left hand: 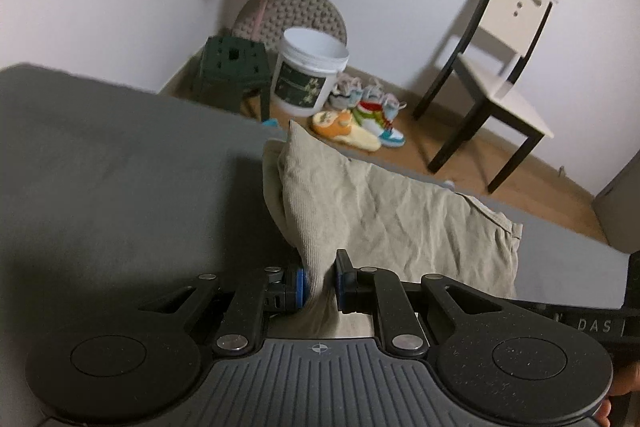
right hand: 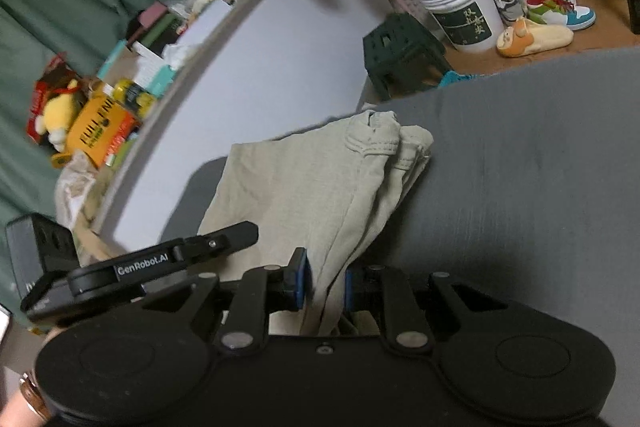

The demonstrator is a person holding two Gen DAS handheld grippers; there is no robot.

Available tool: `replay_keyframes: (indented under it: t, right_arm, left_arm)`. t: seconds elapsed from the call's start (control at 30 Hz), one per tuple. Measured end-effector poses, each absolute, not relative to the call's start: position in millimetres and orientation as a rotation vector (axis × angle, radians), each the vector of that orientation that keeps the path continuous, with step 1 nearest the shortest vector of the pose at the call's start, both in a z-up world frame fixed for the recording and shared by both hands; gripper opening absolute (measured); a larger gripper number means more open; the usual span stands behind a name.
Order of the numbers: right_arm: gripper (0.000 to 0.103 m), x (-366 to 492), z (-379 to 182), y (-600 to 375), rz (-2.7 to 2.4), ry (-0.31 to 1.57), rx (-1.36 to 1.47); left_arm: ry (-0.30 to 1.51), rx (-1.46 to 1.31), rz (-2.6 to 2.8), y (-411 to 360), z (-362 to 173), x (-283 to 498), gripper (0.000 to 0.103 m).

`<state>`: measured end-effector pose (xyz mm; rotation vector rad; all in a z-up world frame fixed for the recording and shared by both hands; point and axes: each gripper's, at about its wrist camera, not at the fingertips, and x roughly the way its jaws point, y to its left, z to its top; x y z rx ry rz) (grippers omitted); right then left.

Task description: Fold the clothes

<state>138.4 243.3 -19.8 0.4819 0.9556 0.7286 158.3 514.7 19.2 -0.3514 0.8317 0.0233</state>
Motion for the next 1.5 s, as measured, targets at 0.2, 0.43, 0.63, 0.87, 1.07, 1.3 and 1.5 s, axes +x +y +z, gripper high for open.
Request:
replay_keyframes:
  t: [0.2,0.43,0.63,0.87,1.07,1.3,1.5]
  right_arm:
    - [0.025,147.0,-45.5,244.2,0.712,0.971,0.540]
    - [0.050,136.2,-31.2,192.3,0.644,0.934,0.569]
    - [0.066,81.3,-2.5,117.1,0.656,0.872,0.559]
    - [0.084,-35.0,41.5,70.1,0.739,0.684,0.424]
    - [0.101,-121.1,57.7,56.7,0.751,0.554,0.309]
    - [0.103,-168.4,36.2,47.5,0.624,0.449,0.288]
    - [0.103,-192.4,15.4,64.8,0.548,0.470,0.219]
  left_arm:
    - [0.806,-0.340,0.028,526.9,-5.7,154.6,0.035]
    - [0.770,-0.355,0.180,552.1,8.1,118.4,0.064]
    - [0.685,-0.329,0.167,532.1,44.4,59.4,0.064]
    - [0.532,-0.263,-0.037,440.6,86.8,-45.7,0.075]
    - [0.351,-0.345,-0.034,367.8,98.1,-154.2,0.089]
    - [0.305,-0.295,0.052,319.2,70.2,-219.0,0.090]
    - [0.338,-0.246,0.070,290.5,61.6,-246.4,0.103]
